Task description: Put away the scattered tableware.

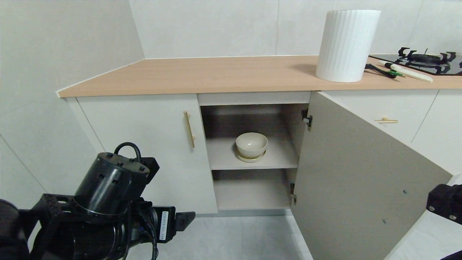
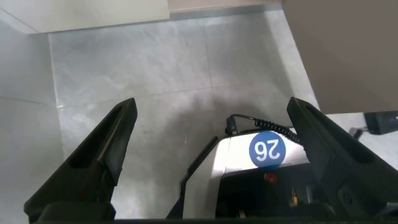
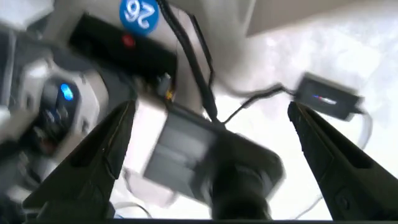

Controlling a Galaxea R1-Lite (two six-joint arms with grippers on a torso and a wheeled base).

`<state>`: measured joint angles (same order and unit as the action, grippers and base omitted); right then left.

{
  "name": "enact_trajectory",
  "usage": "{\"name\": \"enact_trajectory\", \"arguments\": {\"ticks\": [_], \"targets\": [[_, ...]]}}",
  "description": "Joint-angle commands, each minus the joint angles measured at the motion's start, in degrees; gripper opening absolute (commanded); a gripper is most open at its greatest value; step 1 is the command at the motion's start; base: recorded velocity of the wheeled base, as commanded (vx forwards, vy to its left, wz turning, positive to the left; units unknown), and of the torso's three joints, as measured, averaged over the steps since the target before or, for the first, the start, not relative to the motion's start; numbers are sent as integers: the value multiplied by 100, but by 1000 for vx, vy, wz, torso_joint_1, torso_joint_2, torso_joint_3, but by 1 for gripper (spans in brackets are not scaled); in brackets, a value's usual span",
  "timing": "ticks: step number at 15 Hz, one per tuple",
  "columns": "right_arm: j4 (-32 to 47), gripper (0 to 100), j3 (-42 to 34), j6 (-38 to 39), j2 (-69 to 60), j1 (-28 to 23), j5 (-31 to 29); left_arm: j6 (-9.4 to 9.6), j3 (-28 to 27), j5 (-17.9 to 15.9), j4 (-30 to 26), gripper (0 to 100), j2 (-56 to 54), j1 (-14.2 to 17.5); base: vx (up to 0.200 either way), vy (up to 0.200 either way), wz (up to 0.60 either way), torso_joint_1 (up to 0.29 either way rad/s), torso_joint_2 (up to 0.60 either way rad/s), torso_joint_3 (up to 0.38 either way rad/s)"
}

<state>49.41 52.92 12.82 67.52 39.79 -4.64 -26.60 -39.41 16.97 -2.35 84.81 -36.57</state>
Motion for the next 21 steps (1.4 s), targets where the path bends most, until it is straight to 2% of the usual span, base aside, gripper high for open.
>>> {"name": "enact_trajectory", "arguments": {"ticks": [1,5,8,9,10,14,17,21], "targets": [[60,100,61,-34,-380,2,-265,-3,-5,-1,7,100,0,-8,0,0,0,0,0,0],[25,100,140,-34,-574,-323,-1249,-3,-5,-1,7,100,18,-8,0,0,0,0,0,0],[78,100,298,-70,-697,-727,-1311,-3,4,-9,7,100,36,-8,0,0,0,0,0,0],[78,100,359,-131,-697,-956,-1337,-3,4,-9,7,100,36,-8,0,0,0,0,0,0],[78,100,456,-351,-697,-1500,-1337,-3,4,-9,7,100,27,-8,0,0,0,0,0,0],[-1,100,447,-1124,-486,-2810,-1302,-3,4,-9,7,100,27,-8,0,0,0,0,0,0],[-309,100,342,-1142,-64,-3337,-1302,-3,13,-9,7,100,27,-8,0,0,0,0,0,0],[-1750,100,-89,-1142,543,-3830,-1293,-3,13,-9,7,100,18,-8,0,0,0,0,0,0]]}}
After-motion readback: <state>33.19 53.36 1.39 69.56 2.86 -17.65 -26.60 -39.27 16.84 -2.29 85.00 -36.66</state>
